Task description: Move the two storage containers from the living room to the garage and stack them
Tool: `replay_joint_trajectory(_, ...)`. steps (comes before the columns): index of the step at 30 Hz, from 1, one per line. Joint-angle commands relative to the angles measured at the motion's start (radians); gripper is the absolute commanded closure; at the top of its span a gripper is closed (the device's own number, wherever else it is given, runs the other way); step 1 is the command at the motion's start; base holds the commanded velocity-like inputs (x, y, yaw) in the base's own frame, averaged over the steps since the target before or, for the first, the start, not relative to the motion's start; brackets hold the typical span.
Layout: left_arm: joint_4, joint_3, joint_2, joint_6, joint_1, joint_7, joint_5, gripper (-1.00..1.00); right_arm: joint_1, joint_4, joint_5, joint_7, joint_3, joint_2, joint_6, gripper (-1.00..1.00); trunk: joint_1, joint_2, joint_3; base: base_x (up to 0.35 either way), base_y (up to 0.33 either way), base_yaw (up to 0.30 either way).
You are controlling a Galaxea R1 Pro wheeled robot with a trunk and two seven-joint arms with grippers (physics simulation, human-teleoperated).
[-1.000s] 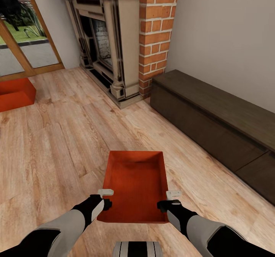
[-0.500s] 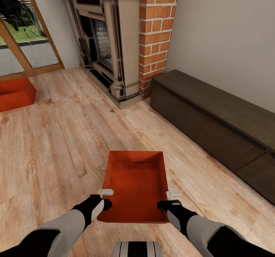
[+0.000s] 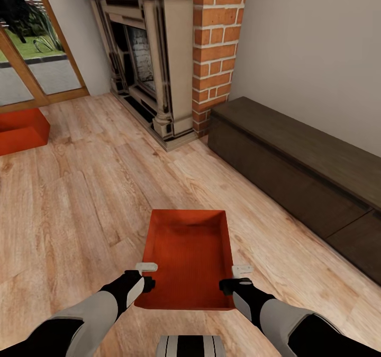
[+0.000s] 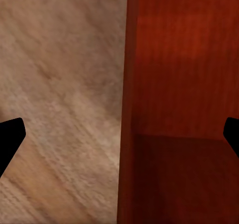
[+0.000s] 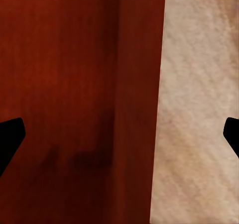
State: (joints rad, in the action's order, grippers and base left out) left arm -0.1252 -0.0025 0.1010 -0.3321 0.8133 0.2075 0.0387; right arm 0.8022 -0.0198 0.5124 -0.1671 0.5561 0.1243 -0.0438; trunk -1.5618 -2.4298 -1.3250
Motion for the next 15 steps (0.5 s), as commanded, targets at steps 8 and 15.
replay_joint_trajectory(8, -0.002, -0.001, 0.000, -0.004, 0.000, 0.004, 0.004, -1.00, 0.000, -0.002, 0.008, -0.006, 0.008, 0.000, -0.004, -1.00, 0.000, 0.000, -0.001, 0.000, 0.000, 0.000)
replay_joint_trajectory(15, -0.002, 0.000, 0.000, -0.004, 0.000, 0.005, 0.005, 1.00, 0.000, -0.002, 0.008, -0.007, 0.008, 0.000, -0.004, 1.00, 0.000, 0.000, -0.001, 0.000, 0.000, 0.000)
